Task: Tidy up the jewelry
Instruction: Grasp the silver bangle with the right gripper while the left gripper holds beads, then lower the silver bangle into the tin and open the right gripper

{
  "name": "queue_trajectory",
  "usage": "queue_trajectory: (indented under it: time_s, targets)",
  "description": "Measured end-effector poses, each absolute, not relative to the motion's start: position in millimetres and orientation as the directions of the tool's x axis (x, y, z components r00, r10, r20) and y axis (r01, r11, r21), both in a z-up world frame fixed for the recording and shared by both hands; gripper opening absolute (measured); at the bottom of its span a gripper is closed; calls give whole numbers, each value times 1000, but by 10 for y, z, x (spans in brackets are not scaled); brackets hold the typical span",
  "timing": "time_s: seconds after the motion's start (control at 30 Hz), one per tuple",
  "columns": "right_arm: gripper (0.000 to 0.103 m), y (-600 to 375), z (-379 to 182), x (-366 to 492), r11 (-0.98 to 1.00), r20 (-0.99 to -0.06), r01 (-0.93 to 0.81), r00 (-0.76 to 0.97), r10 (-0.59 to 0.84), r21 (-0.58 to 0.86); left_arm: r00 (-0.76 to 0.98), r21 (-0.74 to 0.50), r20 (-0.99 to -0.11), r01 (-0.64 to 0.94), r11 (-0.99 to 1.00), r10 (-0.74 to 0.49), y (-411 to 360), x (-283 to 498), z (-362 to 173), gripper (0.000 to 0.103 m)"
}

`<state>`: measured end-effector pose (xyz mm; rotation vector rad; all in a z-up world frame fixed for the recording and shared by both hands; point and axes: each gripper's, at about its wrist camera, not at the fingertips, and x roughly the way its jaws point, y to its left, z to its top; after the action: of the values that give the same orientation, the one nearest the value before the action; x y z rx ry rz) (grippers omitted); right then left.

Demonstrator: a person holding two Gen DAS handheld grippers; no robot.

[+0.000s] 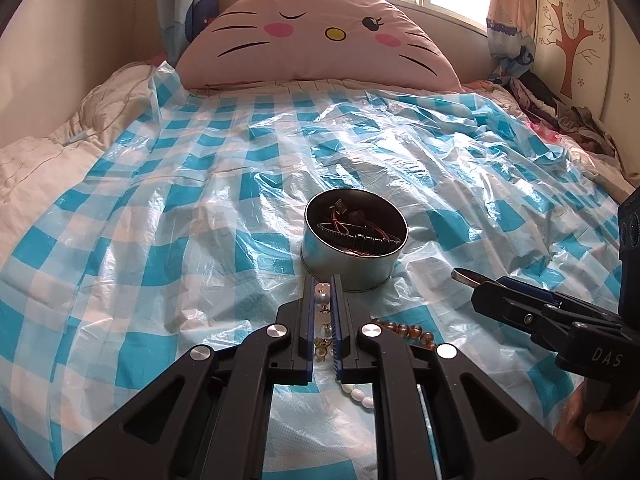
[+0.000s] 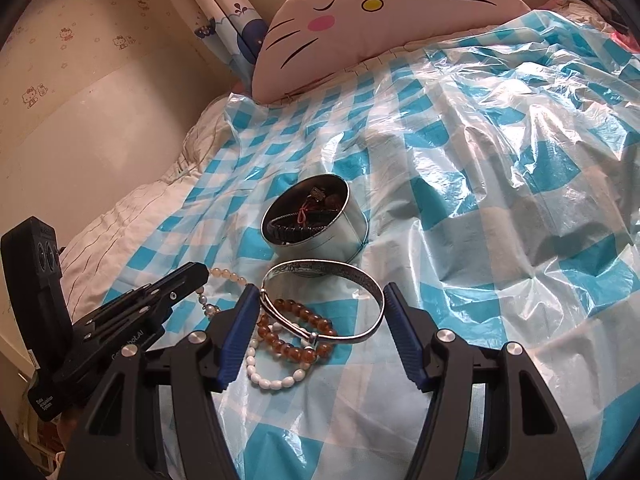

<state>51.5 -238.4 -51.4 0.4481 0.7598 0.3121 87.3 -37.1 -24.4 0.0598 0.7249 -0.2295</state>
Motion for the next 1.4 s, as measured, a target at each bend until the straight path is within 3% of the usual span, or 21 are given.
queue_trajectory:
  time_s: [0.33, 0.6, 1.0, 1.3, 1.4]
  targets:
    - [62, -2262, -408, 464, 887, -554, -164, 728, 404, 431, 751, -38, -631, 220, 975, -194, -326, 868, -168, 7]
    - [62, -2181, -321, 559, 896, -516, -203, 758, 399, 395, 738, -235, -580, 253, 938, -344, -140, 1020, -26, 7]
    - [62, -2105, -269, 954, 898, -495, -218, 772, 399, 382, 689, -400, -536, 301, 866, -487, -174, 1533, 118, 7]
    - [62, -1988, -291, 1232, 914, -504, -231, 776, 380, 333, 644, -469, -546, 296, 832, -536, -266, 1894, -27, 7]
    - [62, -1917, -322, 1344, 925, -514, -237, 777, 364, 297, 618, -465, -592, 264, 845, -518, -301, 2045, -146, 10]
